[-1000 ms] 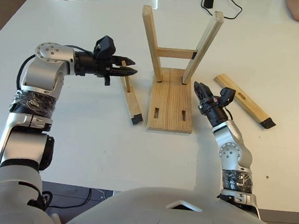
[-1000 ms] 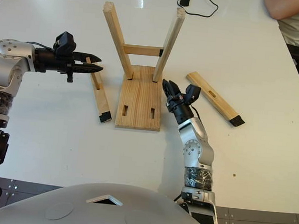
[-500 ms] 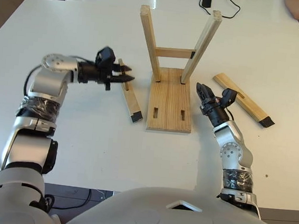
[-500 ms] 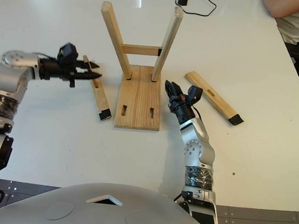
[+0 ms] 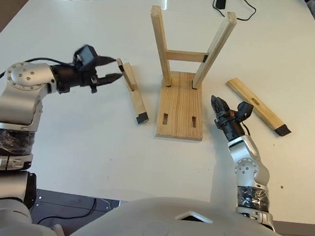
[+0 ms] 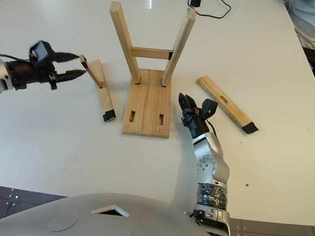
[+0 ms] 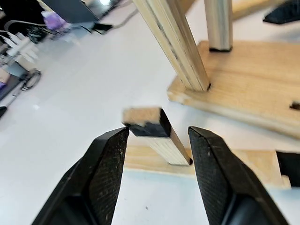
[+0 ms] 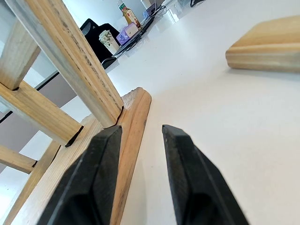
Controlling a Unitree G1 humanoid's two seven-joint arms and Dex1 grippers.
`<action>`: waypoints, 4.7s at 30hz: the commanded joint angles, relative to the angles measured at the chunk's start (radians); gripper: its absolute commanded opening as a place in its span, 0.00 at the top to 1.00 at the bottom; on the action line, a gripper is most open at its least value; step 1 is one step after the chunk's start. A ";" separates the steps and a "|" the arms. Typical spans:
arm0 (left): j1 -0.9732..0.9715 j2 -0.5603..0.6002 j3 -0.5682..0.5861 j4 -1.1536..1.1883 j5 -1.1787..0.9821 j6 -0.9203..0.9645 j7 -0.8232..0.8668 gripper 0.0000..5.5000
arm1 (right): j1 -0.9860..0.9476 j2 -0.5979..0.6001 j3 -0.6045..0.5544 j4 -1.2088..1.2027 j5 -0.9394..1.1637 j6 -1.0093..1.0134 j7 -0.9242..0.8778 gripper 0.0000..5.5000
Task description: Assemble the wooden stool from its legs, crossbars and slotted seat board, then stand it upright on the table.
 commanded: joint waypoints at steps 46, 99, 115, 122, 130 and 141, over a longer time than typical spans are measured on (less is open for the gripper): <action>0.008 -0.778 0.039 -0.235 0.263 0.060 1.155 0.42 | -0.098 -0.078 0.020 0.220 -0.154 -0.010 -0.015 0.71; 0.196 -0.925 -0.036 -0.414 0.038 0.673 1.045 0.20 | -0.073 -0.090 0.016 0.283 -0.197 -0.063 -0.004 0.71; 0.137 -0.834 -0.029 -0.319 -0.137 0.753 0.954 0.20 | -0.104 -0.063 0.006 0.337 -0.203 -0.104 -0.009 0.71; 0.089 -0.854 0.042 -0.219 -0.098 0.880 1.041 0.20 | -0.125 -0.073 0.006 0.357 -0.206 -0.106 -0.003 0.71; 0.068 -0.861 0.036 -0.272 -0.034 0.985 1.123 0.20 | -0.101 -0.054 0.017 0.348 -0.210 -0.116 -0.010 0.71; 0.085 -0.816 -0.012 -0.287 0.016 1.030 1.078 0.20 | -0.085 -0.034 0.012 0.363 -0.210 -0.143 -0.034 0.71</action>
